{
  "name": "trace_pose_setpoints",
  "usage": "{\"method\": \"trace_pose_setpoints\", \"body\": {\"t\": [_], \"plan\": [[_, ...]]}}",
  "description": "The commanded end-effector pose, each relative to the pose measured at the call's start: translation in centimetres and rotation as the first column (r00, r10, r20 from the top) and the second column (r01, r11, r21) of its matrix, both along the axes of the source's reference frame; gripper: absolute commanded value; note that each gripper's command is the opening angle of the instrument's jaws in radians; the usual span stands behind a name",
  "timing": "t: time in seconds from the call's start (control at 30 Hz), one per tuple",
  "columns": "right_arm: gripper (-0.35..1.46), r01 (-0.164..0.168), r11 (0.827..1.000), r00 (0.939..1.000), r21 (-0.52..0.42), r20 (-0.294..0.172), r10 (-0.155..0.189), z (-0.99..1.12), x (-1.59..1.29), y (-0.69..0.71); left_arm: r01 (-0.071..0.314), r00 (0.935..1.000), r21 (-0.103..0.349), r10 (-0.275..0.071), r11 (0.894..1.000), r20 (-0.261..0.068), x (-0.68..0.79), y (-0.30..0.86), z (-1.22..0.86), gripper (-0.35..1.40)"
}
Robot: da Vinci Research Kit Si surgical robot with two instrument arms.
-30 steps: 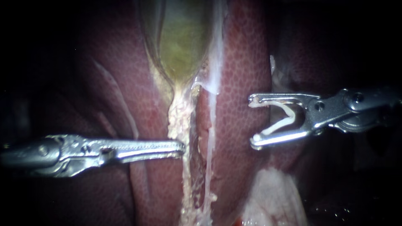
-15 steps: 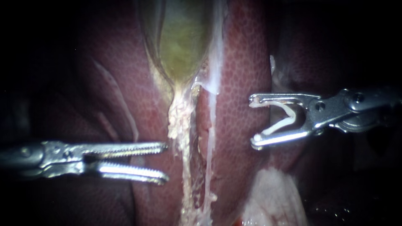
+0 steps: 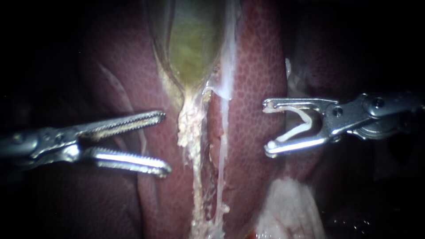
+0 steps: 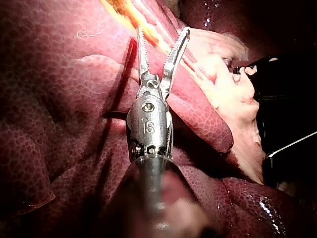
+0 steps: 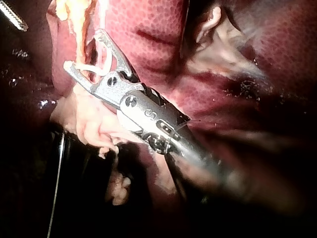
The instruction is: Grabbing gallbladder
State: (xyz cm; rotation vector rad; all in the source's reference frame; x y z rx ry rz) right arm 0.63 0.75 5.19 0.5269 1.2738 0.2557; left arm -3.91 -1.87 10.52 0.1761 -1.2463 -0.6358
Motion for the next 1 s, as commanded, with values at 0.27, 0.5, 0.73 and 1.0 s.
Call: {"method": "trace_pose_setpoints", "body": {"t": [0.27,0.5,0.73,1.0], "plan": [[0.55,0.0,1.0,1.0,0.0,0.0,0.0,0.0,0.0,0.0,0.018,0.9998,0.032,-0.018,0.999,0.003,-0.16,0.1,0.15,0.54],[0.55,0.0,1.0,1.0,0.0,0.001,0.0,0.0,0.01,0.0,0.032,0.9995,0.051,-0.032,0.998,0.004,-0.29,0.11,0.22,0.49],[0.55,0.0,1.0,1.0,0.0,0.001,0.0,0.0,0.01,0.0,0.044,0.999,0.061,-0.044,0.997,0.005,-0.4,0.09,0.34,0.29],[0.55,0.0,1.0,1.0,0.0,0.0,0.0,-0.01,0.02,0.0,0.038,0.9978,0.116,-0.031,0.992,-0.058,-0.31,0.1,0.47,-0.35]]}}
